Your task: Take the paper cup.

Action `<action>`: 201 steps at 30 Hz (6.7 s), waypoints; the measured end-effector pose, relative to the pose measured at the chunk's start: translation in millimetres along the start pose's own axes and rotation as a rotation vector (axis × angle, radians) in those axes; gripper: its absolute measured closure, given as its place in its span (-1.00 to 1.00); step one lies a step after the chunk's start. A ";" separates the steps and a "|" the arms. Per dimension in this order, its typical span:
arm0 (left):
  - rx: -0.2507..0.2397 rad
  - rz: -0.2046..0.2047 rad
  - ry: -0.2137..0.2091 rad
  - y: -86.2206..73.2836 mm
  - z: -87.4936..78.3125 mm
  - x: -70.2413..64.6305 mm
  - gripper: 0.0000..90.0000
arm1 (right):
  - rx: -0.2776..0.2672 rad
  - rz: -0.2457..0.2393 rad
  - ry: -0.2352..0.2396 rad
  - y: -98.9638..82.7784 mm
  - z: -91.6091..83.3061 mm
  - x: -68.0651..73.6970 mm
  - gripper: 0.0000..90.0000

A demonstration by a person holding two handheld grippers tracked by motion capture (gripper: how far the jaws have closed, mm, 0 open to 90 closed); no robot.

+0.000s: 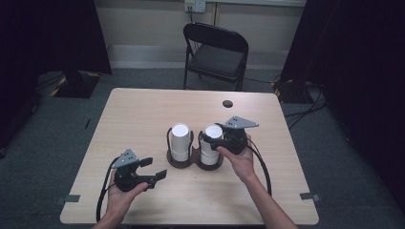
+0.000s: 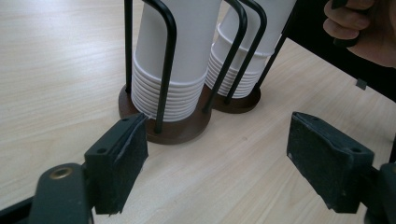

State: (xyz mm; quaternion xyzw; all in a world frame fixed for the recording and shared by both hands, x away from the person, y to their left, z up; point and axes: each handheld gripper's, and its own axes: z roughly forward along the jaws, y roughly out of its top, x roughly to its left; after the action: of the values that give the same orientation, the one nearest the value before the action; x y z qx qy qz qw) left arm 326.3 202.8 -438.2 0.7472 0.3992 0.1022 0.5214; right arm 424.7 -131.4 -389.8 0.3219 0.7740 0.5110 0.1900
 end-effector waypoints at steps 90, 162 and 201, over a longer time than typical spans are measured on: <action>-0.010 0.041 -0.014 4.6 3.8 -13.0 -0.38 | -0.201 0.088 0.033 32.8 -45.2 -1.1 -0.22; -0.269 0.268 -0.124 23.6 40.9 -68.2 0.32 | -0.197 0.594 0.445 -12.5 -65.1 32.3 -0.21; -0.308 0.216 -0.140 25.4 28.3 -72.5 0.92 | -0.173 0.526 0.508 -16.7 -47.3 50.6 -0.48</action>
State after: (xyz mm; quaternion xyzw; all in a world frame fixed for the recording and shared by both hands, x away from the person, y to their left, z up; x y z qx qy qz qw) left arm 307.0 128.5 -409.5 0.7024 0.2591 0.1651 0.6420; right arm 353.7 -132.5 -384.1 0.3553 0.6413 0.6695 -0.1190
